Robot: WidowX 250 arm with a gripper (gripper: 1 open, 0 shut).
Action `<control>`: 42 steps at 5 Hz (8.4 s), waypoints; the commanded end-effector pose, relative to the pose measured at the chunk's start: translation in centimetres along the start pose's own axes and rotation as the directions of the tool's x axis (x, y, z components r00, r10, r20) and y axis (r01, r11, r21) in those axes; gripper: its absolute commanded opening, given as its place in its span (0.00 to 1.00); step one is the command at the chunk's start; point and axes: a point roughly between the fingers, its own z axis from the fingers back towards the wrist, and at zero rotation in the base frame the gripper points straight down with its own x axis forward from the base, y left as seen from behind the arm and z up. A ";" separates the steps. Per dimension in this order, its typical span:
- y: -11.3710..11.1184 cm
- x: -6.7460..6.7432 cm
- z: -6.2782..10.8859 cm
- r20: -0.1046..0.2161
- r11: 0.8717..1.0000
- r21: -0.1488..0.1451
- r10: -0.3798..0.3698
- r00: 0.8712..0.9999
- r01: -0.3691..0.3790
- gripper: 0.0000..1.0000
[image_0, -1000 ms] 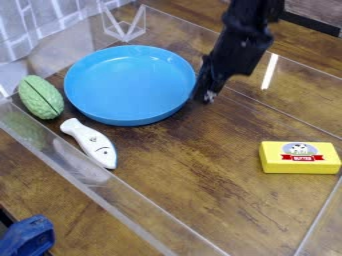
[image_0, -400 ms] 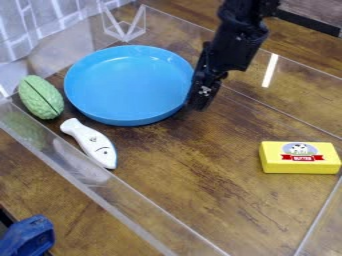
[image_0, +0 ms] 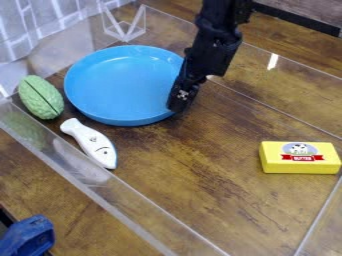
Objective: Put the yellow brick in the blue tray
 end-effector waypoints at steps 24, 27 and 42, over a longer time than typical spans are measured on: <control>3.0 -3.5 -4.1 -0.071 0.963 -0.064 0.258 0.964 -0.262 0.00; 2.5 -4.9 -5.2 -0.095 0.898 -0.117 0.415 0.905 -0.424 0.00; 2.5 2.7 -3.2 -0.159 0.811 -0.245 0.507 0.847 -0.531 0.00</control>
